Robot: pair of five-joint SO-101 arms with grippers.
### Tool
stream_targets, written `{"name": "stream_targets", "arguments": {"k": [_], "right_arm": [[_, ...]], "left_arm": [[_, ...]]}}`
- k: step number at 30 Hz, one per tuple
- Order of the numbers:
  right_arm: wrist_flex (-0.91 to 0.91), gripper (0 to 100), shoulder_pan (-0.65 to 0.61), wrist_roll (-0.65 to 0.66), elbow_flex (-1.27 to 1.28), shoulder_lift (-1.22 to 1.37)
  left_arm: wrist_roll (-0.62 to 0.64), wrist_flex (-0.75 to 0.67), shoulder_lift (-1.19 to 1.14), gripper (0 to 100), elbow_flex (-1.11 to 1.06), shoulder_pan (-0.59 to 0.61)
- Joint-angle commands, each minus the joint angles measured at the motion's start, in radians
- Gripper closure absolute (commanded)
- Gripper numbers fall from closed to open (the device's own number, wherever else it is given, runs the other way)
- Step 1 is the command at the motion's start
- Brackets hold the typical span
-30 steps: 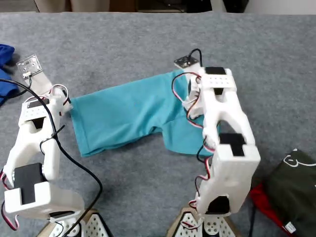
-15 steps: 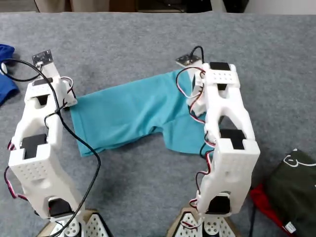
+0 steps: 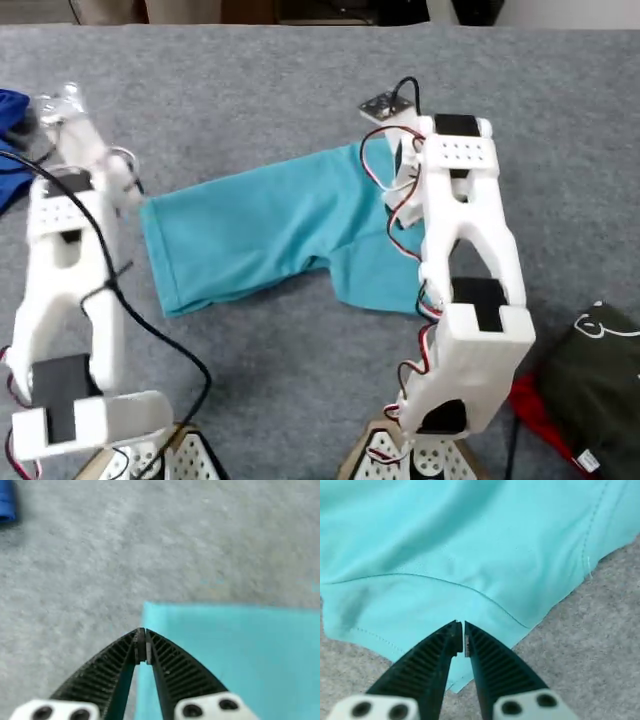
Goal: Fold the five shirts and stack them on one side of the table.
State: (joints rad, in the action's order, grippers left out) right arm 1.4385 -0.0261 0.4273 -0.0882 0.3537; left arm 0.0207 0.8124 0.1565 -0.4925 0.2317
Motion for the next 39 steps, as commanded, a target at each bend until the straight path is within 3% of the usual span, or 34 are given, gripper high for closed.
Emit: {"name": "stream_targets", "arguments": {"k": [1,7,15,21,25,32,35,39], "right_arm": [[-0.075,97.7,0.016,0.006,-0.048,0.038],[-0.198,97.7,0.039,0.006,-0.050,0.137],[-0.226,97.7,0.134,0.058,-0.050,0.186],[-0.226,97.7,0.133,0.060,-0.059,0.185],[-0.161,97.7,0.128,0.057,-0.122,0.170],[0.083,97.6,0.010,0.092,-0.220,-0.028],[0.161,97.4,-0.033,0.140,-0.148,-0.116],[0.110,97.4,-0.019,0.230,0.061,-0.203]], "left_arm": [[0.008,-0.064,0.033,98,-0.124,-0.110],[0.031,-0.066,0.001,98,-0.273,-0.190],[-0.051,-0.064,-0.010,98,-0.278,-0.081],[-0.075,-0.092,-0.010,98,-0.276,-0.063],[-0.077,-0.092,-0.010,98,-0.275,-0.052],[-0.074,-0.092,-0.002,98,-0.276,-0.037],[-0.072,-0.104,-0.001,98,-0.275,-0.018],[-0.071,-0.117,-0.001,98,-0.282,-0.014]]}}
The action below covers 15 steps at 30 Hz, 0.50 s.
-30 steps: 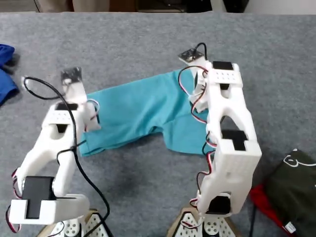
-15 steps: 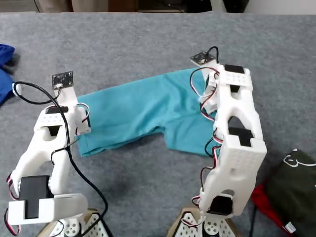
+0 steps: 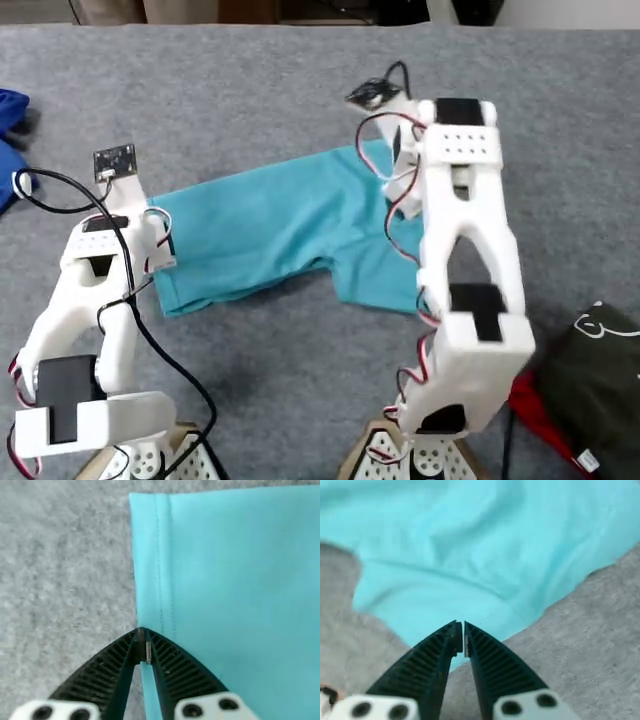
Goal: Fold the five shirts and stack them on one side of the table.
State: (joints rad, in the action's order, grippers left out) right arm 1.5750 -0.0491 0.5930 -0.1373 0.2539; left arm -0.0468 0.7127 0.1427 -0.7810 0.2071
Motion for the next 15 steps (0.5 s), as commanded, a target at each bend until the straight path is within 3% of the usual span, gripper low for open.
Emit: {"name": "stream_targets", "arguments": {"k": [1,5,9,15], "right_arm": [[-0.048,97.4,0.007,0.107,0.177,-0.114],[-0.123,97.5,-0.005,0.216,0.400,-0.128],[-0.144,97.3,-0.019,0.227,0.446,-0.162],[-0.123,97.6,-0.099,0.384,0.524,-0.288]], "left_arm": [[-0.003,-0.017,0.015,98,0.006,0.011],[-0.028,-0.015,0.021,98,-0.009,-0.012],[-0.008,-0.066,0.105,98,-0.060,0.006],[-0.009,-0.163,0.246,98,-0.187,-0.020]]}}
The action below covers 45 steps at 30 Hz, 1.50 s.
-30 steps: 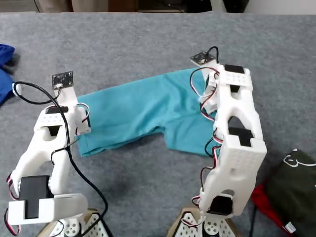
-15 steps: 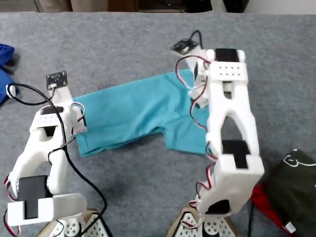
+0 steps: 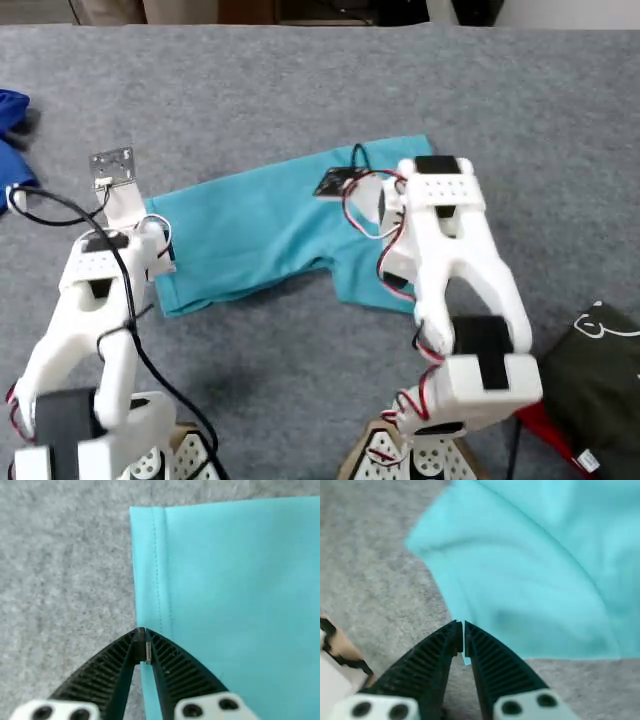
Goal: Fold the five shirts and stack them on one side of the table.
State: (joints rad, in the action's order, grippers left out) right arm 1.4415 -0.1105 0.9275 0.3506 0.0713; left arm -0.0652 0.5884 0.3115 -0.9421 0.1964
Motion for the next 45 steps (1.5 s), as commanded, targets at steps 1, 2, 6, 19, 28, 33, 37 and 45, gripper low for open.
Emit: {"name": "stream_targets", "arguments": {"k": [1,2,6,19,28,33,37,45], "right_arm": [[0.000,97.5,-0.056,0.049,0.061,-0.134],[-0.014,97.4,-0.073,0.049,0.088,-0.171],[-0.127,97.1,-0.104,0.049,0.262,-0.308],[-0.379,85.7,-0.099,0.044,0.536,-0.346],[-0.442,85.7,-0.096,0.043,0.553,-0.348],[-0.442,85.7,-0.101,0.043,0.556,-0.346],[-0.442,85.7,-0.104,0.048,0.576,-0.334],[-0.468,83.5,-0.124,0.048,0.558,-0.211]], "left_arm": [[0.009,-0.046,0.091,98,-0.034,-0.005],[0.009,-0.046,0.099,98,-0.038,-0.005],[0.009,-0.046,0.101,98,-0.037,-0.003],[0.012,-0.046,0.101,98,-0.034,-0.003],[0.011,-0.046,0.101,98,-0.035,-0.006],[0.011,-0.046,0.101,98,-0.037,-0.006],[0.009,-0.046,0.101,98,-0.037,-0.008],[0.009,-0.046,0.101,98,-0.040,-0.008]]}}
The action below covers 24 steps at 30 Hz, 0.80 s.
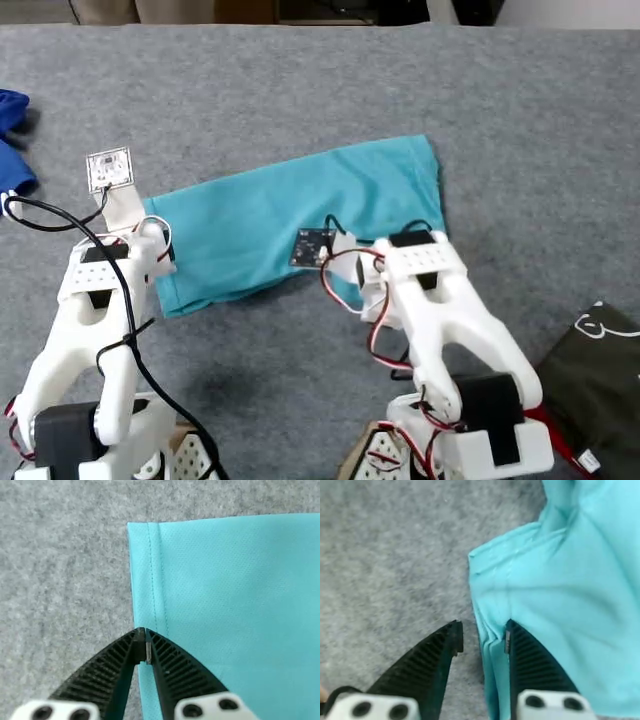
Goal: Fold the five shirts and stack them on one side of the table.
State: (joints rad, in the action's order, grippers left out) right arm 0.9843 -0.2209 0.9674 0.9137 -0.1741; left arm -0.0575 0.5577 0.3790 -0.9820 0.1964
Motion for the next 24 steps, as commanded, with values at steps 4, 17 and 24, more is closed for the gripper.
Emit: {"name": "stream_targets", "arguments": {"k": [4,17,24], "right_arm": [[-0.012,85.3,-0.013,0.008,-0.007,0.044],[-0.038,99.3,-0.008,0.009,-0.010,0.039],[0.117,99.4,0.002,0.009,-0.191,0.044]], "left_arm": [[0.002,-0.015,0.033,98,0.000,-0.008],[0.000,-0.015,0.033,98,-0.002,-0.006],[-0.021,-0.014,0.033,98,-0.002,-0.006]]}}
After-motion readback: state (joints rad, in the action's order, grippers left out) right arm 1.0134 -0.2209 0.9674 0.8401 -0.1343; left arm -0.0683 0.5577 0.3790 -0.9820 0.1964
